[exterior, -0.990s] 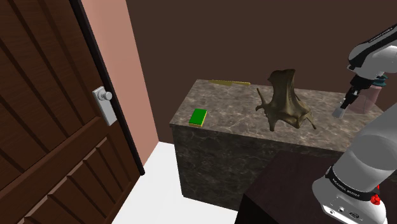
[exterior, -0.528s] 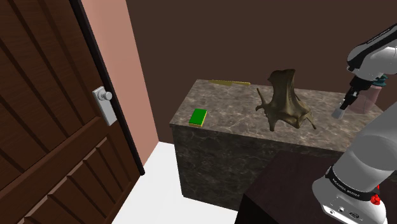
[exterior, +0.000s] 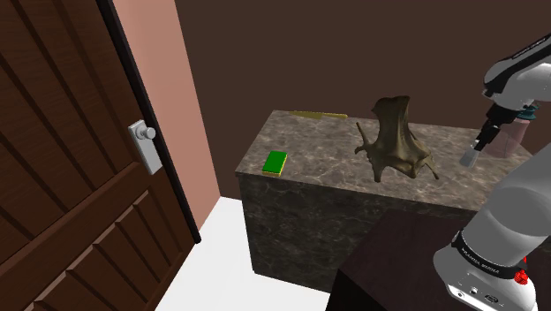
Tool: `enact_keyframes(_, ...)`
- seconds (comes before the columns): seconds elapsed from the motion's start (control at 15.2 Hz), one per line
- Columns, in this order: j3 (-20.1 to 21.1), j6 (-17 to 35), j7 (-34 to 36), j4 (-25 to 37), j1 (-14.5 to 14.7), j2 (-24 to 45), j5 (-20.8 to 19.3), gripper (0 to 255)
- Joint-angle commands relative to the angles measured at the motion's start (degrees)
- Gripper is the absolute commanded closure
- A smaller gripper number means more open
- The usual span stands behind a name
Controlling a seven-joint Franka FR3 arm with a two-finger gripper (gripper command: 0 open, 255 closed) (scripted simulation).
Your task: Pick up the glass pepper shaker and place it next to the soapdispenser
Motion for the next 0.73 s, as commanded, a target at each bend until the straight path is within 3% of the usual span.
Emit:
enact_keyframes(0.0, 2.1, -3.4, 2.0, 1.5, -1.8, -2.8, -2.7, 0)
enact_keyframes(0.13, 4.5, -7.4, 3.8, 3.3, -3.7, -5.8, -5.0, 0)
enact_keyframes(0.66, 4.6, -7.4, 3.8, 3.3, -3.7, -5.7, -4.9, 0)
